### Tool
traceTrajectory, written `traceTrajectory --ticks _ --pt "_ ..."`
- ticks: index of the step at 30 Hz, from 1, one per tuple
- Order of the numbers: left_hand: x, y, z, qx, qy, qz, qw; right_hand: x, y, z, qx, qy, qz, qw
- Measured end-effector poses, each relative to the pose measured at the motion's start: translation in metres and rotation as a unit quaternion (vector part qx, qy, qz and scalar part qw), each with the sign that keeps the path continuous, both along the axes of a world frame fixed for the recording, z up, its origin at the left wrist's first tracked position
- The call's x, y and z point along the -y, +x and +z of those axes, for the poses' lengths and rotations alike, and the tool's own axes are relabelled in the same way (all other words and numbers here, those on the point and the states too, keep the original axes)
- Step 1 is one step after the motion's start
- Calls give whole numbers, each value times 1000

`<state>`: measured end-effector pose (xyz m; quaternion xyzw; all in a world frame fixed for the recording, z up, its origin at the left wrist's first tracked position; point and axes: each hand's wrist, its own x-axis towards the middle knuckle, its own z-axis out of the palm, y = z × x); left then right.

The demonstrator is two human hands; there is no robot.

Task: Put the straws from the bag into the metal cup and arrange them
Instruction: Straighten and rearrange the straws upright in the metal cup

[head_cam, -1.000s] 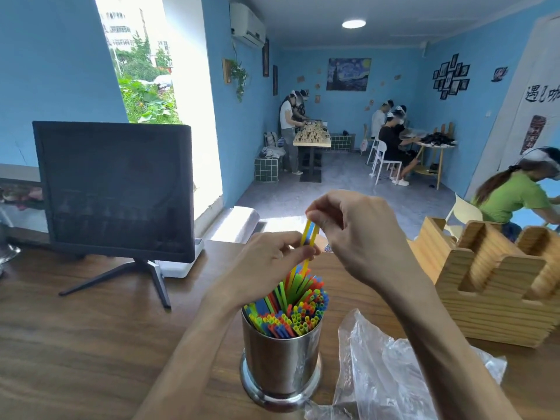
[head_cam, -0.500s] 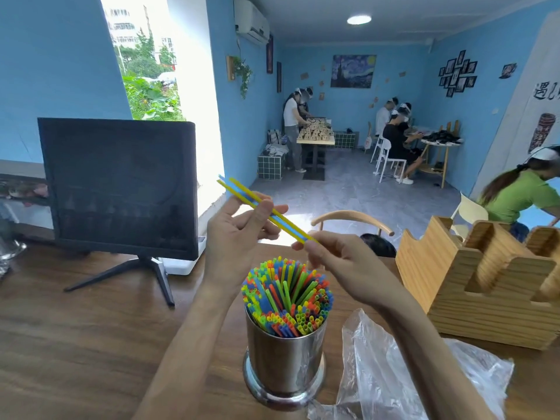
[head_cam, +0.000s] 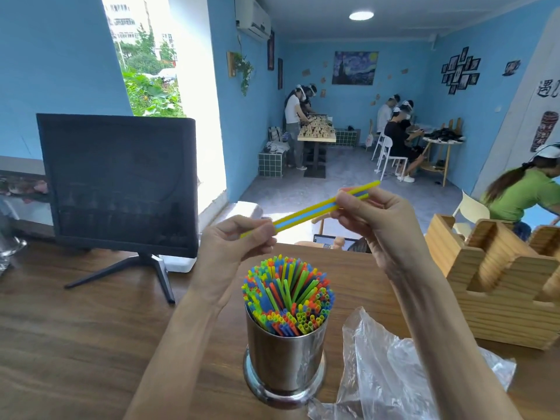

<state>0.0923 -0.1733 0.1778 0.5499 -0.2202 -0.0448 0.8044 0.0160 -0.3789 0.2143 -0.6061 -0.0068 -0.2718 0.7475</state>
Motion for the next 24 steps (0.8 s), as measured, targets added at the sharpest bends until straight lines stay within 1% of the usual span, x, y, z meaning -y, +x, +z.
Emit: traceTrajectory --ticks 2,5,8,11,14,18,22,24 --pt "-2 0 -2 44 97 13 994 -4 3 2 22 7 -7 1000" --pt "1 -5 -4 121 266 31 956 -13 8 0 53 -25 -18 998" --pt "7 -9 -10 173 344 20 922 -24 11 -5 78 -132 -53 987" --pt "8 -8 -16 186 398 -6 898 -31 11 -17 84 -228 -52 969" --pt "3 -4 -17 216 419 -3 882 -34 11 -35 75 -307 -50 947" --pt "-2 0 -17 202 440 8 875 -32 12 -61 43 -358 -65 931" --pt "-6 5 -19 172 392 5 904 -26 14 -80 29 -408 -116 905" --pt "-6 9 -22 178 388 6 904 -23 15 -89 26 -414 -118 902"
